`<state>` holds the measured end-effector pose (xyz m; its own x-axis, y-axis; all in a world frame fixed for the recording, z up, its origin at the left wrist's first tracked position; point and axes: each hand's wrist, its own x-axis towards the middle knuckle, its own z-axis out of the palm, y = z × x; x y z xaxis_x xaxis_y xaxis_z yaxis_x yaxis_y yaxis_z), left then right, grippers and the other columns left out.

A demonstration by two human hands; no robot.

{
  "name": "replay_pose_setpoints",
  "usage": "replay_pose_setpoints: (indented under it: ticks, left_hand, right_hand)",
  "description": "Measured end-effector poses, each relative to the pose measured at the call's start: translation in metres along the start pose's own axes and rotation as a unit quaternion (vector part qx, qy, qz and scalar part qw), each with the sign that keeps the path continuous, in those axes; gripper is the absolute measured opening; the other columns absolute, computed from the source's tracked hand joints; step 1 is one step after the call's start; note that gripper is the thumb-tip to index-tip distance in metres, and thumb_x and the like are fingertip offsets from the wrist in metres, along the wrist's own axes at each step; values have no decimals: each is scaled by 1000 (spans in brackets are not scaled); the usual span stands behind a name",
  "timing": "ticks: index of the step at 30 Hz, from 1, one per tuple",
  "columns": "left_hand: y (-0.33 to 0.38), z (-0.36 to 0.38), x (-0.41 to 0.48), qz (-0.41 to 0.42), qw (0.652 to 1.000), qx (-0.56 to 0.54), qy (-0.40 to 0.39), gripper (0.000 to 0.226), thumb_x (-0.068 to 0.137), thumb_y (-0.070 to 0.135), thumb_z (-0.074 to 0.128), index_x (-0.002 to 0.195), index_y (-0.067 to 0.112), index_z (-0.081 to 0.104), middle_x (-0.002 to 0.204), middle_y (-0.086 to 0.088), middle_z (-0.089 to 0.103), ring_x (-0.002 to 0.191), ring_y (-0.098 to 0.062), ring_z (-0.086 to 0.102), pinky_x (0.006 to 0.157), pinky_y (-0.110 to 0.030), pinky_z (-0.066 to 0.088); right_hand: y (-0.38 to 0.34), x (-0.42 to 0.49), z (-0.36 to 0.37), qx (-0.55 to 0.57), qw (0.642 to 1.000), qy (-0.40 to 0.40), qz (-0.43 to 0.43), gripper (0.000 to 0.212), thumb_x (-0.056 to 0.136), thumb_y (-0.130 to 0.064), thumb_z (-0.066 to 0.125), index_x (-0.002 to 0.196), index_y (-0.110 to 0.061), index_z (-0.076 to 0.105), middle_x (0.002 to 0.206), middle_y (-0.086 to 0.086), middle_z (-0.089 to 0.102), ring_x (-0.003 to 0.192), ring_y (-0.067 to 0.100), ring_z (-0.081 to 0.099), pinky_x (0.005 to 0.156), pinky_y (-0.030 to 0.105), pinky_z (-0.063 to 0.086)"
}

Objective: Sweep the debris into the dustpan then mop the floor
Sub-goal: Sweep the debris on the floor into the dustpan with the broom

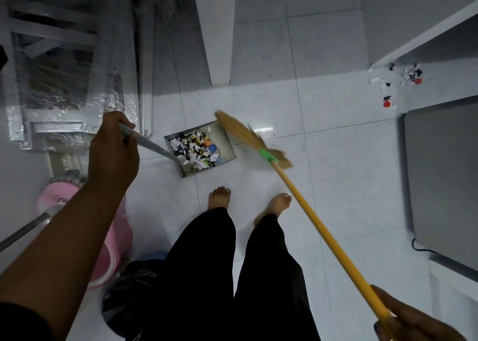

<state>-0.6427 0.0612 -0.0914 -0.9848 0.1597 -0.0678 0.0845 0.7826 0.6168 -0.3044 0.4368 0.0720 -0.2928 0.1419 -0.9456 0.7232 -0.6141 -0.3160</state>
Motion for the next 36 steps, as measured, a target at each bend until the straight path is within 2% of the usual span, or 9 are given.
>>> replay_pose_setpoints:
  ticks: [1, 2, 4, 11, 14, 19, 25, 31, 36]
  left_hand:
    - [0, -1, -1, 2, 1000, -3, 4, 62, 89, -2, 52, 99, 56, 34, 99, -8, 62, 74, -1, 52, 74, -26, 49]
    - [-1, -1, -2, 3, 1000, -3, 9, 62, 89, -3, 52, 99, 56, 34, 99, -9, 62, 75, -2, 52, 75, -26, 49]
    - [-4, -3, -4, 1, 1000, 1, 17, 61, 89, -3, 53, 100, 55, 34, 102, -10, 63, 81, -10, 56, 76, -27, 47]
    - [-18, -11, -9, -23, 999, 15, 38, 54, 90, -1, 54, 101, 48, 35, 96, 2, 55, 71, 4, 50, 70, 5, 37]
    - [-20, -10, -12, -24, 998, 18, 46, 54, 90, 0, 54, 100, 48, 35, 91, 9, 53, 82, -3, 50, 75, -10, 44]
    - [-18, -6, -17, -40, 998, 8, 41, 39, 92, 5, 52, 99, 41, 38, 100, -13, 61, 91, -26, 61, 80, -41, 54]
    - [-20, -9, -20, -49, 998, 0, 42, 46, 92, 3, 52, 95, 45, 35, 98, -13, 61, 90, -28, 61, 78, -36, 51]
    - [-17, -13, -23, -63, 997, 5, 43, 42, 91, 4, 52, 95, 41, 34, 101, -12, 63, 91, -30, 61, 81, -44, 53]
    - [-17, -16, -30, -52, 998, 2, 47, 43, 91, 2, 53, 98, 42, 38, 101, -13, 63, 91, -28, 61, 82, -44, 53]
  right_hand:
    - [-7, -1, -10, -51, 998, 28, -29, 67, 103, -3, -9, 138, 4, 47, 112, 35, 53, 94, 45, 62, 87, 34, 48]
    - [-9, 9, -7, -34, 997, -70, -17, 62, 105, 1, 10, 119, -5, 70, 96, 34, 55, 66, 43, 62, 62, 33, 53]
    - [-13, 17, -8, -32, 998, 55, 6, 47, 100, 5, 33, 108, -16, 75, 75, 24, 56, 38, 25, 44, 37, 25, 38]
    - [-73, 136, 55, -110, 964, 214, -108, 38, 95, -3, 51, 129, -17, 61, 83, 13, 59, 47, 13, 49, 39, 24, 37]
    - [-80, 185, 75, -174, 953, 225, -100, 44, 96, -4, 44, 139, -13, 52, 83, 11, 56, 52, 17, 47, 40, 25, 38]
    - [-40, 168, 90, -264, 950, 164, -43, 46, 99, -4, 42, 144, -11, 47, 82, 13, 56, 52, 19, 44, 37, 24, 35]
    - [0, 72, 85, -288, 955, 62, 20, 38, 99, -3, 48, 118, -30, 67, 78, 17, 61, 46, 20, 44, 42, 25, 33]
    - [-9, 14, 63, -266, 962, 66, -17, 41, 91, 16, 51, 111, -13, 73, 67, 24, 61, 44, 26, 44, 41, 21, 35]
    - [-18, 28, 53, -292, 949, 110, -50, 41, 94, 9, 52, 111, -22, 73, 72, 24, 60, 47, 25, 42, 44, 19, 33]
